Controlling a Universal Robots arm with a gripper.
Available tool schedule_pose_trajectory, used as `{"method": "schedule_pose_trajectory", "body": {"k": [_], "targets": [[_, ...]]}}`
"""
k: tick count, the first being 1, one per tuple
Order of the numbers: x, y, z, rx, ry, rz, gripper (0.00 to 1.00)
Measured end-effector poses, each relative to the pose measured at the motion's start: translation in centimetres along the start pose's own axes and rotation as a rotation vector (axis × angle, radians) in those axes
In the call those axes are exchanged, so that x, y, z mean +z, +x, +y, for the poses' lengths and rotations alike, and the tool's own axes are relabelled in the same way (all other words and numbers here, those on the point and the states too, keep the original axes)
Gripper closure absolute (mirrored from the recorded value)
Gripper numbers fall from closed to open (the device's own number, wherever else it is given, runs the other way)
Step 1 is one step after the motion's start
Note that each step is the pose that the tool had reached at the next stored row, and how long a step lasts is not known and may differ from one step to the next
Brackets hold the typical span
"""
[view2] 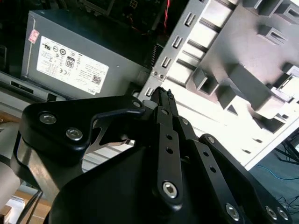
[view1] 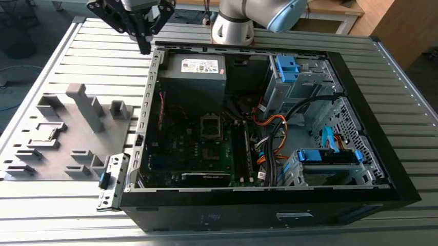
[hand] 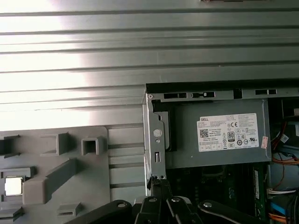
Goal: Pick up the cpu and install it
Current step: 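Reach for the cpu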
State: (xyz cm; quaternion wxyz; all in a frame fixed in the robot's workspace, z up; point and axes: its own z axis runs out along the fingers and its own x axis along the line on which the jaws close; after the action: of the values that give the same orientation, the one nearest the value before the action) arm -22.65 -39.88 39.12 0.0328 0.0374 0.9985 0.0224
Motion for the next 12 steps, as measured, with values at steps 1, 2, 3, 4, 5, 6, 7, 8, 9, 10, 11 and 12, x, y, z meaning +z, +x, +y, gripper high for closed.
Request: {"method": "schedule_pose_trajectory", "body": {"k": [1,2,3,4,5,6,7,8,9,10,11,12], "targets": [[-0.01,0.26,-0.02,0.000,0.0000,-0.0002,0.89],[0.00,0.52,-0.04,0.000,-0.0001,-0.0005,0.89],[0.00,0.78,-0.06,0.000,-0.0001,-0.0008,0.89],[-0.01,1.04,-0.08,0.000,-0.0002,-0.0012,0.89],[-0.01,1.29,-0.10,0.000,-0.0003,-0.0017,0.89],[-0.02,1.53,-0.12,0.000,-0.0002,-0.0020,0.89],[-0.03,1.81,-0.14,0.000,-0.0003,-0.0025,0.89],[-0.03,2.06,-0.16,0.000,-0.0003,-0.0030,0.89],[-0.04,2.32,-0.18,0.000,-0.0003,-0.0034,0.89],[-0.06,2.56,-0.19,0.000,-0.0003,-0.0038,0.89],[-0.06,2.78,-0.21,0.000,-0.0003,-0.0042,0.89],[-0.07,2.98,-0.23,0.000,-0.0004,-0.0046,0.89]]}}
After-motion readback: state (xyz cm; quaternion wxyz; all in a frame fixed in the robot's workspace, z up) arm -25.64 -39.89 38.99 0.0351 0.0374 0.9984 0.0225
